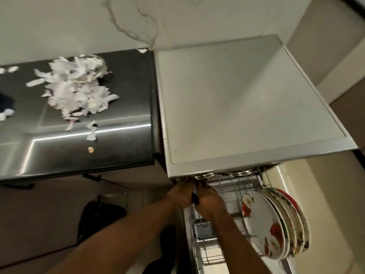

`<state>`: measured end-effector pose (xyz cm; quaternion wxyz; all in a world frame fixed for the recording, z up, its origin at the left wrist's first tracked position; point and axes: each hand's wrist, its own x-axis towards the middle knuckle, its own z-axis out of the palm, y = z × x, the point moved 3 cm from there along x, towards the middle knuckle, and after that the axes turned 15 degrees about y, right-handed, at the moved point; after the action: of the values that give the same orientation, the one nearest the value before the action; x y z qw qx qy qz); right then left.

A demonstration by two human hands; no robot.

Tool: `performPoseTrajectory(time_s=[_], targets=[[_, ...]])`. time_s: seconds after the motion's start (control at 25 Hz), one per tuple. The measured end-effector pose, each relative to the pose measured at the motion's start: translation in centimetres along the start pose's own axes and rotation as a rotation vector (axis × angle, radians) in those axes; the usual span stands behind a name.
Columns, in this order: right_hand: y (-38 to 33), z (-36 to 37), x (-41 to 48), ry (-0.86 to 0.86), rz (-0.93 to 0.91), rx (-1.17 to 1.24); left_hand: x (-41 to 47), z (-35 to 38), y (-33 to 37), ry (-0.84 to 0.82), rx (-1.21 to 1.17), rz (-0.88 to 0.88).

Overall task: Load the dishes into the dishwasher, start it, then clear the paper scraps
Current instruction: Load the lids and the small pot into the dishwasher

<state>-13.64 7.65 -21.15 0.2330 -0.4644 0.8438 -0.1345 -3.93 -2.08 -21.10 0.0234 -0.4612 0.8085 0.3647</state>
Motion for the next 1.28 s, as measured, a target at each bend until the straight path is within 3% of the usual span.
performPoseTrajectory(time_s=[0.28,0.44,0.64,0.96,1.28], targets=[[-13.2,-1.3,-1.4,-0.09,-0.391,-0.011,-8.5,-11.7,-5.5,0.109,0.26,-0.023],[-21.6,-3.0,-0.8,-0.056,-0.692,-0.063,-12.7,-17.9,-8.2,0.269,0.246,-0.082],[-31.3,-4.6,-0.3,0.01,-0.875,-0.059,-15.8,-25.4,-11.7,0.485,0.178,-0.175],[-43.7,-2.8,3.2,-0.059,-0.936,-0.243,-16.8,-34.8,-21.1,0.618,0.107,-0.325],[-59.3,2.4,12.2,-0.131,-0.773,-0.429,-14.8,-47.7,-34.4,0.692,0.09,-0.448]])
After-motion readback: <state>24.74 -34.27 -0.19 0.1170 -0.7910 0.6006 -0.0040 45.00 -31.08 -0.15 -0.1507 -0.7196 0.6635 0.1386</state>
